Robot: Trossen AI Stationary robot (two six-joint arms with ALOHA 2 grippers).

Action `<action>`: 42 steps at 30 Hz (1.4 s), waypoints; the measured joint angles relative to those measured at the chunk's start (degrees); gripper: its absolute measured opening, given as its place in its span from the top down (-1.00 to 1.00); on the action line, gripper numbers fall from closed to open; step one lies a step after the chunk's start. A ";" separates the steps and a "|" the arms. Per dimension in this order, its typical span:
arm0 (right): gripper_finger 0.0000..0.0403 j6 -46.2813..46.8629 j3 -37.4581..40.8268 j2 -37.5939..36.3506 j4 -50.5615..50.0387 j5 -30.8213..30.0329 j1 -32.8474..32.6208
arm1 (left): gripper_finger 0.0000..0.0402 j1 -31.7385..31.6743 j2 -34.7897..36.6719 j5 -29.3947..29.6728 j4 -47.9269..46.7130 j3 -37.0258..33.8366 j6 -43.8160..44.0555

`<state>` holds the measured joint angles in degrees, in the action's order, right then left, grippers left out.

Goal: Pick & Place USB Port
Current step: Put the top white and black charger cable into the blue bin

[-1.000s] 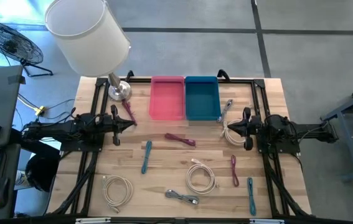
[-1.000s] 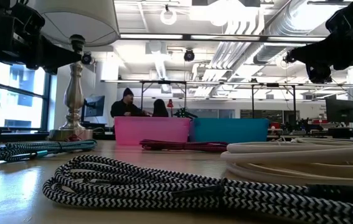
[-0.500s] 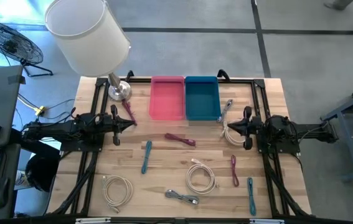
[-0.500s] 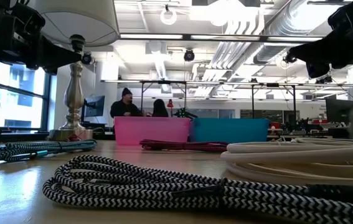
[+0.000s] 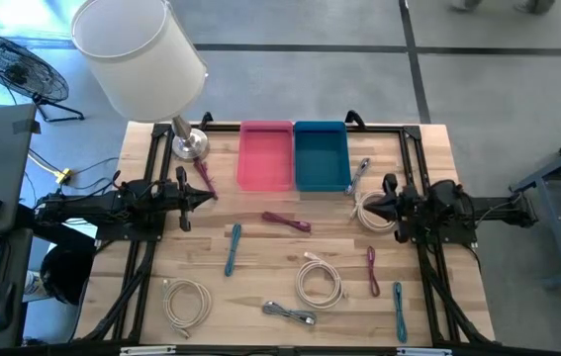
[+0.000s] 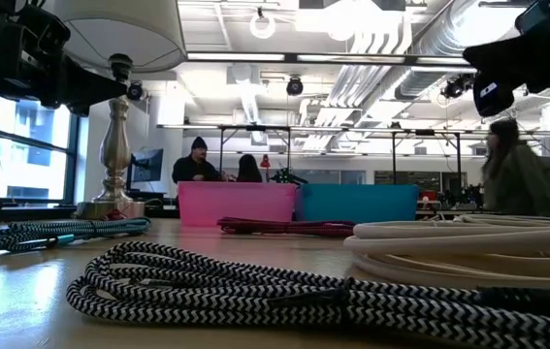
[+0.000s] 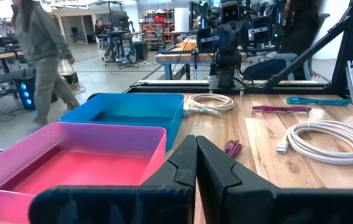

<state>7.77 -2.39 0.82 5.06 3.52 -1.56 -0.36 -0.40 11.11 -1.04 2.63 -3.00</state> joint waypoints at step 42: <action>1.00 -25.83 -70.25 68.50 -70.89 -41.46 20.48 | 0.99 0.00 0.00 -3.10 -2.08 0.02 -8.96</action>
<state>-18.06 -72.64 69.33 -65.83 -37.94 18.92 -0.36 -0.40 8.01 -3.11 2.66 -11.96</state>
